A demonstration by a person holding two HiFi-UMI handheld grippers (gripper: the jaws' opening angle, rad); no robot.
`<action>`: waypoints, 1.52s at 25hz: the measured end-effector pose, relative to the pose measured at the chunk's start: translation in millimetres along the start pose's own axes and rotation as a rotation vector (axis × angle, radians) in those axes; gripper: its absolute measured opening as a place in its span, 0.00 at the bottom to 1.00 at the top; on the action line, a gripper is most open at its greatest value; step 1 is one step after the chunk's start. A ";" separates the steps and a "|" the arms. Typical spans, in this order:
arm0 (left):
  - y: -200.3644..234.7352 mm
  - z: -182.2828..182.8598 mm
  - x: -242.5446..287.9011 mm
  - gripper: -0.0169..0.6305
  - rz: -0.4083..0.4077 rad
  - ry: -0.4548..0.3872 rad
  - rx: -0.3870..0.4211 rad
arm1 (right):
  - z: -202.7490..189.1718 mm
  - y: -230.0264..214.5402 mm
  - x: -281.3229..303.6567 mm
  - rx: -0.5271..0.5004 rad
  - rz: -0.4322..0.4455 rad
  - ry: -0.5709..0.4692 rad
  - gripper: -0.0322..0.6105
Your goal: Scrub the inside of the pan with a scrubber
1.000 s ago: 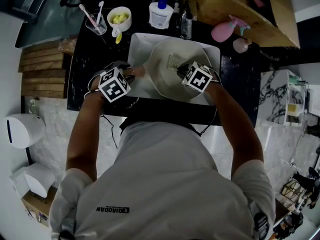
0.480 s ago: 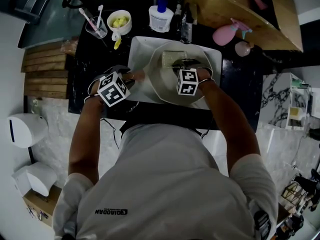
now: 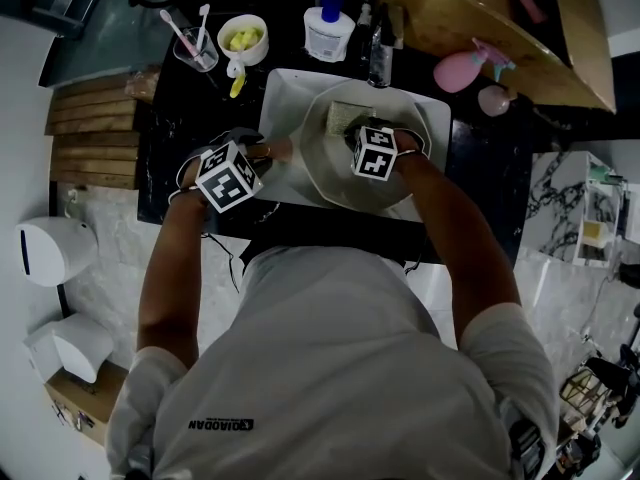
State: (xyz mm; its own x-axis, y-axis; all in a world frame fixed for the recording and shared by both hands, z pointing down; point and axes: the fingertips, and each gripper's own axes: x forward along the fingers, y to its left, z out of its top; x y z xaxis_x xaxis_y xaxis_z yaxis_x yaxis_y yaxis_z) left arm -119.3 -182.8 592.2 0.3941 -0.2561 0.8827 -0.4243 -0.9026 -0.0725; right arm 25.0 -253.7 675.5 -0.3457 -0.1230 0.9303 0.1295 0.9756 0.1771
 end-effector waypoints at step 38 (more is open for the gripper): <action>-1.3 -0.4 0.8 0.33 -0.001 0.001 0.005 | 10.1 106.6 -21.8 0.081 0.294 -0.033 0.14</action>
State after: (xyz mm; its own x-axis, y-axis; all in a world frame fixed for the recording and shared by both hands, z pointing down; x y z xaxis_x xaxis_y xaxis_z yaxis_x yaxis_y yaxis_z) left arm -118.8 -181.7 593.2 0.3935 -0.2544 0.8834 -0.4194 -0.9048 -0.0738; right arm 37.0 -145.2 670.9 -0.3348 0.1717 0.9265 0.1548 0.9799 -0.1256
